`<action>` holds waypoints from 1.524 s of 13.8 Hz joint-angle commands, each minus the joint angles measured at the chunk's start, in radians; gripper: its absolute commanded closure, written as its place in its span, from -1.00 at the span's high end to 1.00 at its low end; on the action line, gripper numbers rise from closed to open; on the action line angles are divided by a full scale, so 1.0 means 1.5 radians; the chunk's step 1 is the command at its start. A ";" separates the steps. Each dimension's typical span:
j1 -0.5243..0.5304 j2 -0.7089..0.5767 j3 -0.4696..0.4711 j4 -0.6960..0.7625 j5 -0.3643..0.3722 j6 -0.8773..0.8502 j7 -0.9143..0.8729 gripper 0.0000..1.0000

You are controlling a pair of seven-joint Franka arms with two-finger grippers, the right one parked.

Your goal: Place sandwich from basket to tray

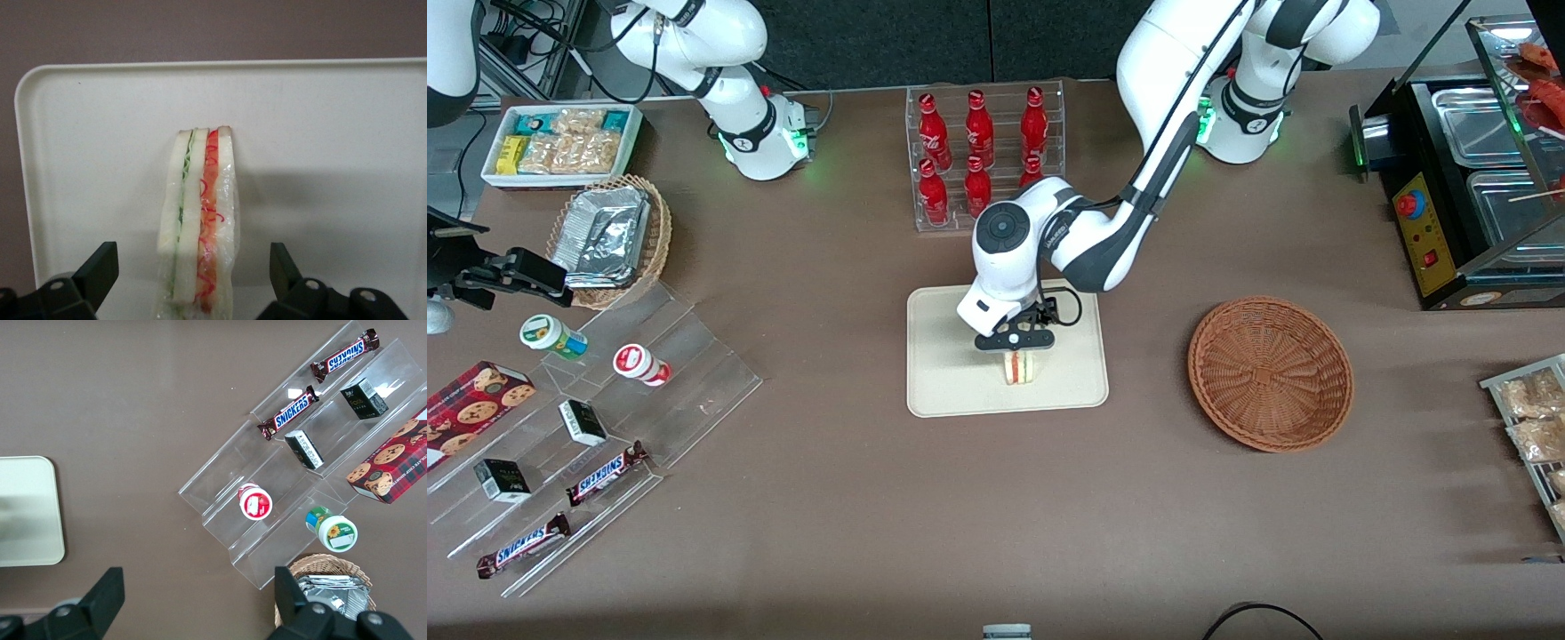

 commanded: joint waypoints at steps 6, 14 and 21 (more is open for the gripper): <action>0.138 -0.081 -0.002 0.053 -0.074 -0.186 0.296 1.00; 0.300 -0.159 0.000 0.042 -0.088 -0.283 0.375 1.00; 0.400 -0.248 0.001 -0.015 -0.084 -0.330 0.455 1.00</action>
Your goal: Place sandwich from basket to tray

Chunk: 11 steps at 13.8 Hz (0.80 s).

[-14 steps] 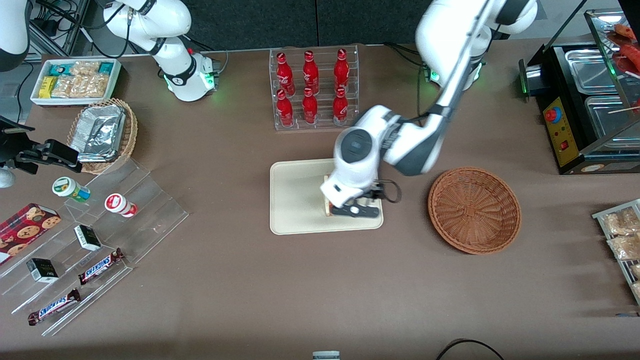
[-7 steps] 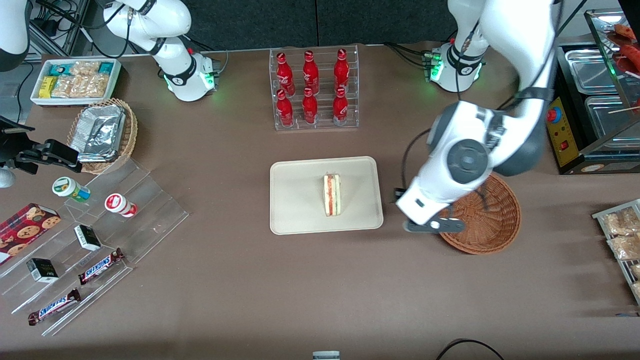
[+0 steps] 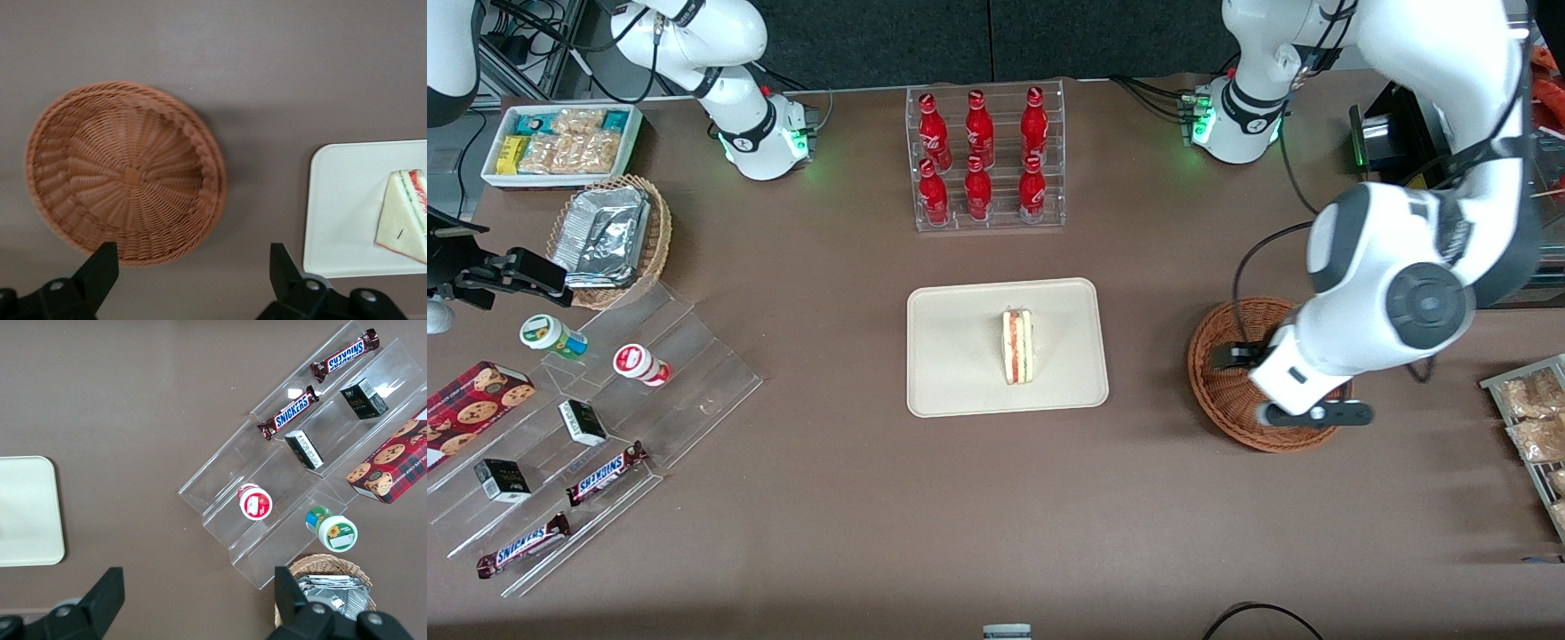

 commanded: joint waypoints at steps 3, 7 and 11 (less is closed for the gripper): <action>0.061 -0.139 -0.007 -0.118 -0.005 -0.011 0.019 1.00; 0.110 -0.229 -0.014 -0.173 0.006 -0.060 0.034 1.00; 0.178 -0.274 -0.069 -0.168 0.018 -0.128 0.042 1.00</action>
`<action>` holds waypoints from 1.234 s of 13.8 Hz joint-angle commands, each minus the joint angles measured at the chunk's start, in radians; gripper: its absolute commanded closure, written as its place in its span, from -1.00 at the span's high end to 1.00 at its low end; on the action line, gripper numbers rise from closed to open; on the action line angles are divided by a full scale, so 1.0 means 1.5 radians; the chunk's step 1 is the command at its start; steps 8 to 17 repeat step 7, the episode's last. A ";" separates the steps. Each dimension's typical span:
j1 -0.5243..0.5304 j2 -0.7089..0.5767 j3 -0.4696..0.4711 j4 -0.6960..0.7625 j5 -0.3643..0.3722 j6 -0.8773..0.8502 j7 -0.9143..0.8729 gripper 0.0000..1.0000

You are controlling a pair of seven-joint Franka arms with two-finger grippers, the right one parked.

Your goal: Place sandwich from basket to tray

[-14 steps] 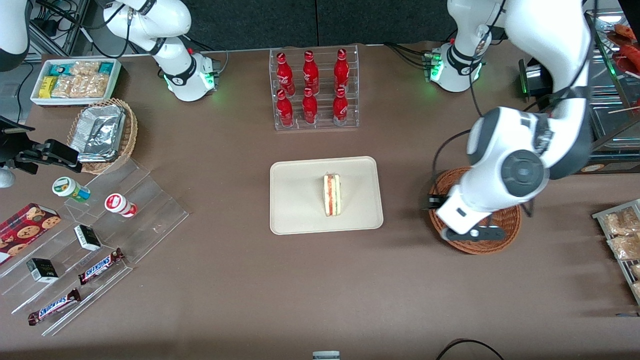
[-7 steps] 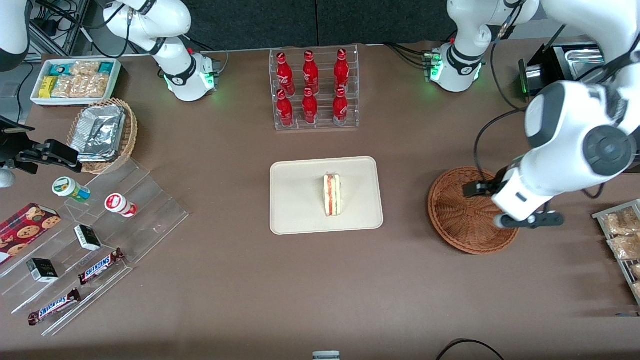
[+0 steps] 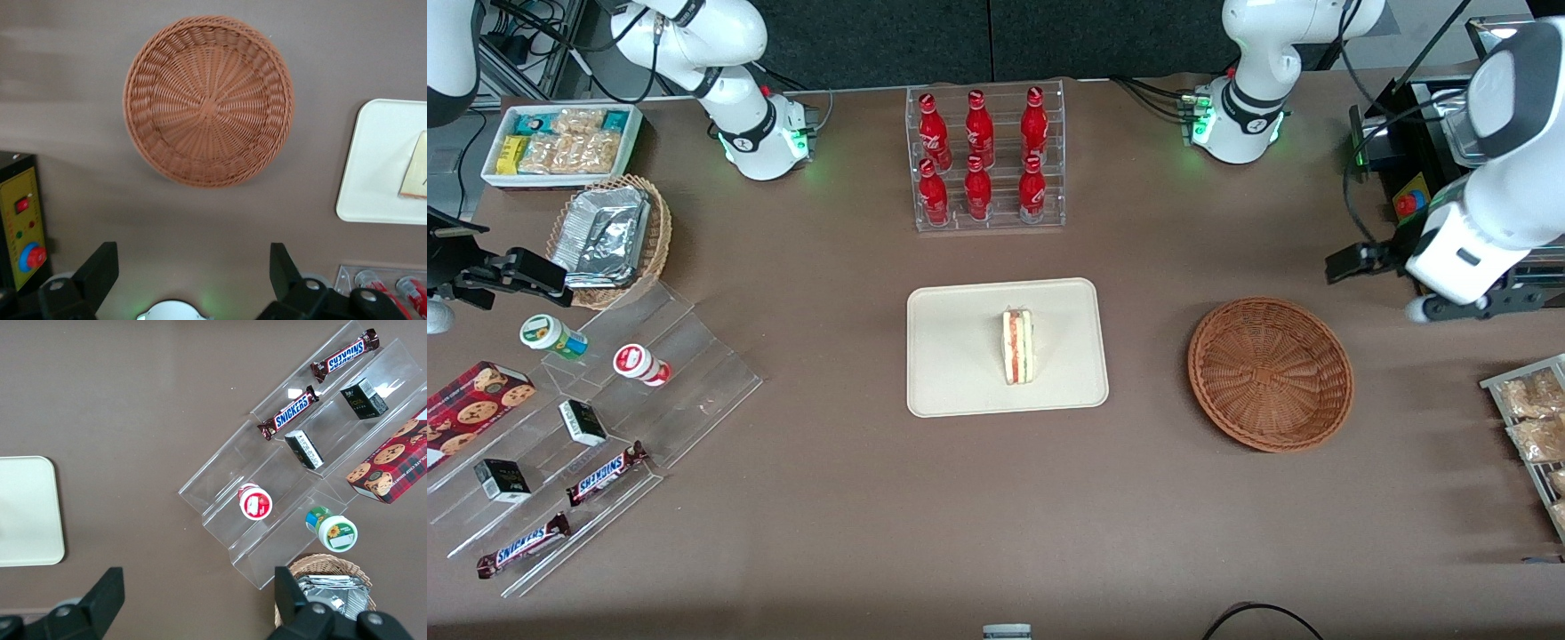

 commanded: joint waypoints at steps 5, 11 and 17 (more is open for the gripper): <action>0.041 -0.062 -0.026 0.002 0.012 -0.077 0.008 1.00; 0.041 -0.061 -0.023 0.005 0.012 -0.078 0.008 1.00; 0.041 -0.061 -0.023 0.005 0.012 -0.078 0.008 1.00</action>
